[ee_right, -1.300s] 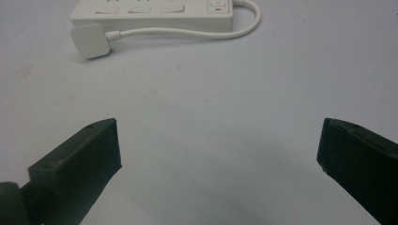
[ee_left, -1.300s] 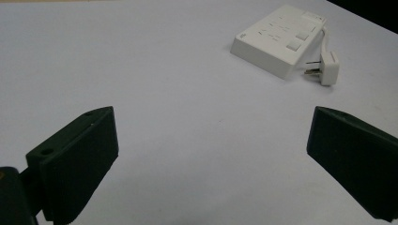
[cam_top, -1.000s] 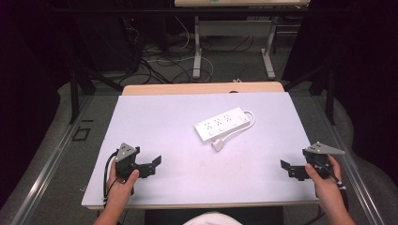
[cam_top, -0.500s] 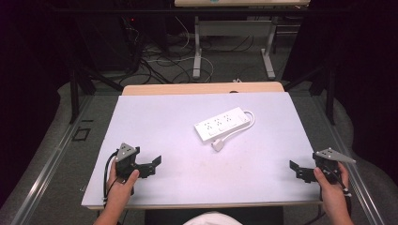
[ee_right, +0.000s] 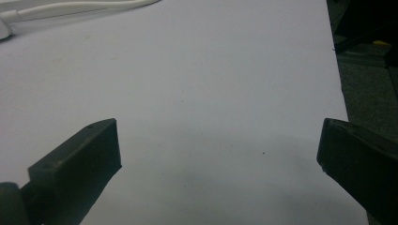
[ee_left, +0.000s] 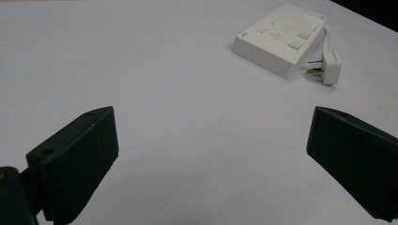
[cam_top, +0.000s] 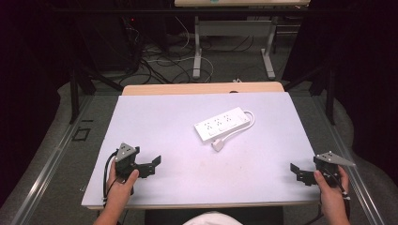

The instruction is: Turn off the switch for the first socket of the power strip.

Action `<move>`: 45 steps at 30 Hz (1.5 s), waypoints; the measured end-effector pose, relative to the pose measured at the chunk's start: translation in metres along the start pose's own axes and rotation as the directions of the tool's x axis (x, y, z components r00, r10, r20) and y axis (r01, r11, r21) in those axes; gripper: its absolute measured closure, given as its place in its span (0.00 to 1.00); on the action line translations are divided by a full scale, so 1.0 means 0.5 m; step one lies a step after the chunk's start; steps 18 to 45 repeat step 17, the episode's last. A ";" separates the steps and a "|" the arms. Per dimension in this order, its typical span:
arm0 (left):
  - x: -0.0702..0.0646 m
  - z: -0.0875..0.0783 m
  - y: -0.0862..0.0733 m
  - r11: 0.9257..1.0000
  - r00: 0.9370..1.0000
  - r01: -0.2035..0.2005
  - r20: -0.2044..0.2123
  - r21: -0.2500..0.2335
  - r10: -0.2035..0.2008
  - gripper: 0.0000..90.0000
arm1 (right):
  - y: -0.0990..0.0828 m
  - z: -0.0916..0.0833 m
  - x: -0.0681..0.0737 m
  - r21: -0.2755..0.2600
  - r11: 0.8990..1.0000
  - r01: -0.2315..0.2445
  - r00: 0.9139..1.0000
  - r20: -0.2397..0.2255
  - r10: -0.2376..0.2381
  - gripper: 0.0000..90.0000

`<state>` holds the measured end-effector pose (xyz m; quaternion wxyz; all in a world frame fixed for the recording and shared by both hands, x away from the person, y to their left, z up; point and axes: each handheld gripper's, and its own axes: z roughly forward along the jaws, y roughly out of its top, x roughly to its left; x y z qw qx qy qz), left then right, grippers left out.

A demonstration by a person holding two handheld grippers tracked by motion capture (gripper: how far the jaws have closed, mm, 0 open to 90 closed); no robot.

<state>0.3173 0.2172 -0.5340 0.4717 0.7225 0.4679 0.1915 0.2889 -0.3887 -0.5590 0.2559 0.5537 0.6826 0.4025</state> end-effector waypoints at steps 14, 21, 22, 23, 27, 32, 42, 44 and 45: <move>0.007 -0.001 0.001 1.000 1.000 0.016 -0.009 0.003 -0.016 0.03 | -0.003 0.006 -0.008 0.009 1.000 -0.024 1.000 0.003 0.024 0.00; 0.007 0.001 0.001 1.000 1.000 0.011 -0.009 0.001 -0.011 0.03 | -0.002 0.004 -0.010 0.033 0.999 -0.036 0.999 0.007 0.036 0.00; 0.007 0.001 0.001 1.000 1.000 0.011 -0.009 0.001 -0.011 0.03 | -0.002 0.004 -0.010 0.033 0.999 -0.036 0.999 0.007 0.036 0.00; 0.007 0.001 0.001 1.000 1.000 0.011 -0.009 0.001 -0.011 0.03 | -0.002 0.004 -0.010 0.033 0.999 -0.036 0.999 0.007 0.036 0.00; 0.007 0.001 0.001 1.000 1.000 0.011 -0.009 0.001 -0.011 0.03 | -0.002 0.004 -0.010 0.033 0.999 -0.036 0.999 0.007 0.036 0.00; 0.007 0.001 0.001 1.000 1.000 0.011 -0.009 0.001 -0.011 0.03 | -0.002 0.004 -0.010 0.033 0.999 -0.036 0.999 0.007 0.036 0.00; 0.007 0.001 0.001 1.000 1.000 0.011 -0.009 0.001 -0.011 0.03 | -0.002 0.004 -0.010 0.033 0.999 -0.036 0.999 0.007 0.036 0.00; 0.007 0.001 0.001 1.000 1.000 0.011 -0.009 0.001 -0.011 0.03 | -0.002 0.004 -0.010 0.033 0.999 -0.036 0.999 0.007 0.036 0.00; 0.007 0.001 0.001 1.000 1.000 0.011 -0.009 0.001 -0.011 0.03 | -0.002 0.004 -0.010 0.033 0.999 -0.036 0.999 0.007 0.036 0.00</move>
